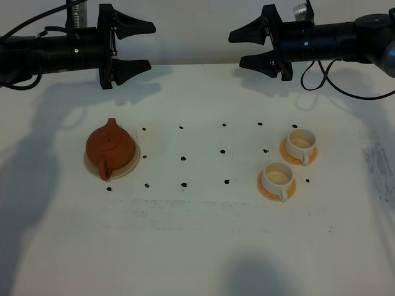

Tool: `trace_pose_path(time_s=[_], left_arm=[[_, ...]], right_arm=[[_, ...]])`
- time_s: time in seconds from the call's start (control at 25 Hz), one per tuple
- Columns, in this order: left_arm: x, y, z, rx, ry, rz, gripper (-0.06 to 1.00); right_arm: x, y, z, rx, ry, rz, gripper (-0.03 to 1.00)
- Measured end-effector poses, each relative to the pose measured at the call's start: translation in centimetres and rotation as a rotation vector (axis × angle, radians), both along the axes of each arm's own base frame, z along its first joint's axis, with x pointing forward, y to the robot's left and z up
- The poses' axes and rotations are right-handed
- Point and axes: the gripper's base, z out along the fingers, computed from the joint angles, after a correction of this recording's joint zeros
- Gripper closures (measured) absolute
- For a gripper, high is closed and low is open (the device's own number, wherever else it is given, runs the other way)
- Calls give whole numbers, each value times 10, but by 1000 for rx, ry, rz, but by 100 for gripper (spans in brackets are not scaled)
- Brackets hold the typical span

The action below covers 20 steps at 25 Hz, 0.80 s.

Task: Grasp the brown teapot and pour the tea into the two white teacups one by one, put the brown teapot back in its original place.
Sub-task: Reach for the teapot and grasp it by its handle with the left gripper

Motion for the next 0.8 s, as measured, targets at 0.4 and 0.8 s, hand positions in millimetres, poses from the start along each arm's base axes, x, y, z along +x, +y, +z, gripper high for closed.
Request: trace_pose_path(time_s=[0.4,0.8], left_arm=[[0,0,0,2,-5,-1,22],[10,2,25,141,-250,-67,30]], right_arm=[[0,0,-1,-13,-1,1,35],[6,-2,11,-112,-203,41,41]])
